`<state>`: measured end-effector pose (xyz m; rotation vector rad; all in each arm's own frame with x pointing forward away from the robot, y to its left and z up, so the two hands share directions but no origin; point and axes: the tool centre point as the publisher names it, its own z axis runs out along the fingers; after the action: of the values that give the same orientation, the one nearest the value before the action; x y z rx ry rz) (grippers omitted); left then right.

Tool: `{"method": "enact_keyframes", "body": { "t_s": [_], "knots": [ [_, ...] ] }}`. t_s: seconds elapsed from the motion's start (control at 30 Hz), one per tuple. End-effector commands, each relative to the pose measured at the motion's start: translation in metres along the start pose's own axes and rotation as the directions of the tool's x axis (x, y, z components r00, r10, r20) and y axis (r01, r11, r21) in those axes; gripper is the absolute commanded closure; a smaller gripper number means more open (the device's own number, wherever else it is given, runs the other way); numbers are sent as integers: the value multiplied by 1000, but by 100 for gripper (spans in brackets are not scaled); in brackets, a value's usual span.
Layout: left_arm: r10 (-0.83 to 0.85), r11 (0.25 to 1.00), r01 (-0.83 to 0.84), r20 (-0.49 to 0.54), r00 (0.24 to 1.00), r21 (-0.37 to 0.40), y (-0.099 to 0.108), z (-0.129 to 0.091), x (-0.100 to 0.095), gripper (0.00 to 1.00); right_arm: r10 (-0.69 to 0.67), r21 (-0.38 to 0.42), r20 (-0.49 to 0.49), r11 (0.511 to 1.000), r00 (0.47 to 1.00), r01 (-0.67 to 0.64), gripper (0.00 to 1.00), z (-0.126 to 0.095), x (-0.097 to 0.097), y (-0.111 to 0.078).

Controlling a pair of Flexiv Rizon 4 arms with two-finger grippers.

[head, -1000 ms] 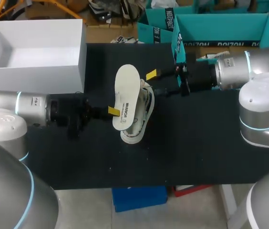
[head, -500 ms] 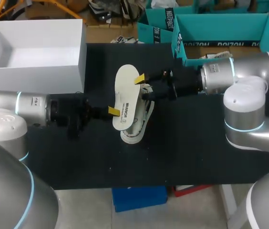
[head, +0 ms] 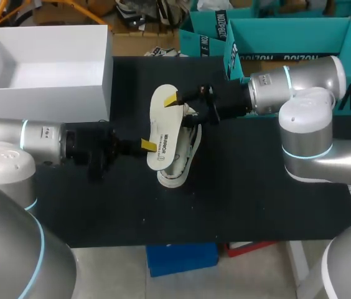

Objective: Take the shoe out of the shoebox, open the shoe tongue, remove and reinsert the insole, then place the shoe into the shoebox

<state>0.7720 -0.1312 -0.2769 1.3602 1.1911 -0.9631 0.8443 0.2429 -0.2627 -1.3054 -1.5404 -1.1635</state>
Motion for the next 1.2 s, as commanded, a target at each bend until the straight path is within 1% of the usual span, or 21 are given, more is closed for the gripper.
{"method": "enact_keyframes", "body": {
  "t_s": [0.03, 0.07, 0.1, 0.17, 0.23, 0.27, 0.3, 0.33, 0.63, 0.67, 0.7, 0.77, 0.83, 0.87, 0.9, 0.93, 1.03, 1.13, 1.17, 1.2],
  "knots": [
    [3, 1000, -3, -3, 1000, -6, -1, 1, 0, 100, 5, 6, 1, 1000, 1000, -5, 23, 8, -2, 3],
    [3, 1000, -3, -3, 1000, -6, -1, 1, 0, 100, 7, 7, 1, 1000, 1000, -7, 29, 9, -3, 3],
    [3, 1000, -3, -3, 1000, -6, -1, 1, 0, 100, 8, 7, 1, 1000, 1000, -8, 32, 9, -3, 3],
    [3, 1000, -3, -3, 1000, -6, -1, 1, 0, 100, 15, 11, 1, 1000, 1000, -15, 52, 10, -5, 2],
    [3, 1000, -3, -3, 1000, -6, -1, 1, 0, 100, 23, 14, 1, 1000, 1000, -23, 60, 12, -6, 1],
    [3, 1000, -3, -3, 1000, -6, -1, 1, 0, 100, 26, 15, 1, 1000, 1000, -26, 68, 13, -7, 1],
    [3, 1000, -3, -3, 1000, -6, -1, 1, 0, 100, 33, 20, 2, 999, 999, -33, 81, 14, -8, 0],
    [3, 1000, -3, -3, 1000, -6, -1, 1, 0, 100, 41, 23, 9, 999, 999, -41, 100, 14, -10, 0],
    [3, 1000, -3, -3, 1000, -6, -1, 1, 0, 100, 41, 23, 9, 999, 999, -41, 100, 14, -10, 0],
    [-3, 1000, 3, -23, 1000, -17, -1, 1, -2, 100, 41, 23, 9, 999, 999, -41, 100, 14, -10, 0],
    [-10, 1000, 9, -45, 999, -29, 1, 0, -3, 0, 41, 23, 9, 999, 999, -41, 100, 14, -10, 0],
    [-26, 999, 24, -53, 998, -33, 3, -3, -8, 0, 41, 23, 9, 999, 999, -41, 100, 14, -10, 0],
    [-60, 998, 55, -144, 988, -34, 8, -9, -14, 0, 41, 23, 9, 999, 999, -41, 100, 14, -10, 0],
    [-64, 998, 60, -173, 983, -28, 9, -12, -16, 0, 41, 23, 9, 999, 999, -41, 100, 14, -10, 0],
    [-93, 996, 88, -238, 967, -32, 12, -17, -18, 0, 41, 23, 9, 999, 999, -41, 100, 14, -10, 0],
    [-94, 996, 91, -270, 958, -23, 13, -20, -20, 0, 41, 23, 9, 999, 999, -41, 100, 14, -10, 0],
    [-79, 996, 85, -419, 904, -5, 16, -31, -28, 0, 41, 23, 9, 999, 999, -41, 100, 14, -10, 0],
    [-67, 996, 85, -513, 856, 12, 17, -39, -37, 0, 41, 23, 9, 999, 999, -41, 100, 14, -10, 0],
    [-64, 996, 87, -530, 845, 19, 17, -40, -39, 0, 41, 23, 9, 999, 999, -41, 100, 14, -10, 0],
    [-56, 995, 93, -557, 829, 37, 16, -40, -43, 0, 41, 23, 9, 999, 999, -41, 100, 14, -10, 0]
  ]
}}
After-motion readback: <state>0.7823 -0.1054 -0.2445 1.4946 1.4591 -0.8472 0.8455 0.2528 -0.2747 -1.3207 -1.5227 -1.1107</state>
